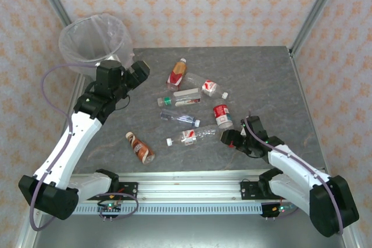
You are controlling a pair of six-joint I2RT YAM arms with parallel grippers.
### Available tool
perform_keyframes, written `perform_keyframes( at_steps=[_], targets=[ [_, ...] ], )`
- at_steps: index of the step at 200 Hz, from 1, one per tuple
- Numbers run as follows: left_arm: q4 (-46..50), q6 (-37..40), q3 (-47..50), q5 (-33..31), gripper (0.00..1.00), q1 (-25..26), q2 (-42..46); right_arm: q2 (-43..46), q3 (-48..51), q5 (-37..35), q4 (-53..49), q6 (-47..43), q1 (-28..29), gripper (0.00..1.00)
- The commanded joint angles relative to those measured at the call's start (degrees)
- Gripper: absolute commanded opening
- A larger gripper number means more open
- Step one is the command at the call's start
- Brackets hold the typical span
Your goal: Put the plastic bottles in the bin
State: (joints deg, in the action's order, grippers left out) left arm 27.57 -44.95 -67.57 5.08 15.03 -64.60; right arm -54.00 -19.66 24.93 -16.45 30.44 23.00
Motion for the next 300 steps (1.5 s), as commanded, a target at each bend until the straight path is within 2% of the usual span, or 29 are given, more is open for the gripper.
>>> perform_keyframes(
  at_steps=[1,31,112,158,195,203,217,233,267,300],
  targets=[
    [-3.46,2.12,3.42,-0.82,1.0,0.27,1.73,-0.66,1.3,2.62,3.52,0.12,0.44,0.74],
    [-3.62,5.61,3.47,0.29,1.0,0.28,0.62,-0.67,3.17,2.51,4.63,-0.12,0.63,0.7],
    [-3.1,7.77,2.82,2.62,1.0,0.27,-0.86,-1.64,3.83,2.27,7.58,0.16,0.58,0.43],
    [-4.57,7.95,2.98,4.14,1.0,0.27,-0.75,-0.01,3.95,0.94,6.83,0.58,0.63,0.32],
    [-5.61,8.65,4.08,3.5,1.0,0.27,0.7,4.03,4.18,-1.88,4.52,0.99,0.64,0.2],
    [-5.65,8.65,4.27,3.61,1.0,0.27,0.84,5.55,4.19,-2.98,3.93,1.08,0.63,0.14],
    [-5.97,8.48,4.38,4.91,1.0,0.27,0.44,7.81,4.02,-3.82,3.55,1.17,0.63,0.04],
    [-6.59,7.99,4.2,7.46,1.0,0.26,-0.41,9.87,3.42,-4.31,3.29,1.28,0.59,0.0],
    [-8.68,7.77,5.1,11.6,1.0,0.35,-1.28,11.86,2.2,-2.58,6.93,3.15,0.62,0.0],
    [-12.28,7.62,5.92,16.12,1.0,1.77,-2.29,10.21,1.92,3.59,20.76,7.42,0.6,0.0]
  ],
)
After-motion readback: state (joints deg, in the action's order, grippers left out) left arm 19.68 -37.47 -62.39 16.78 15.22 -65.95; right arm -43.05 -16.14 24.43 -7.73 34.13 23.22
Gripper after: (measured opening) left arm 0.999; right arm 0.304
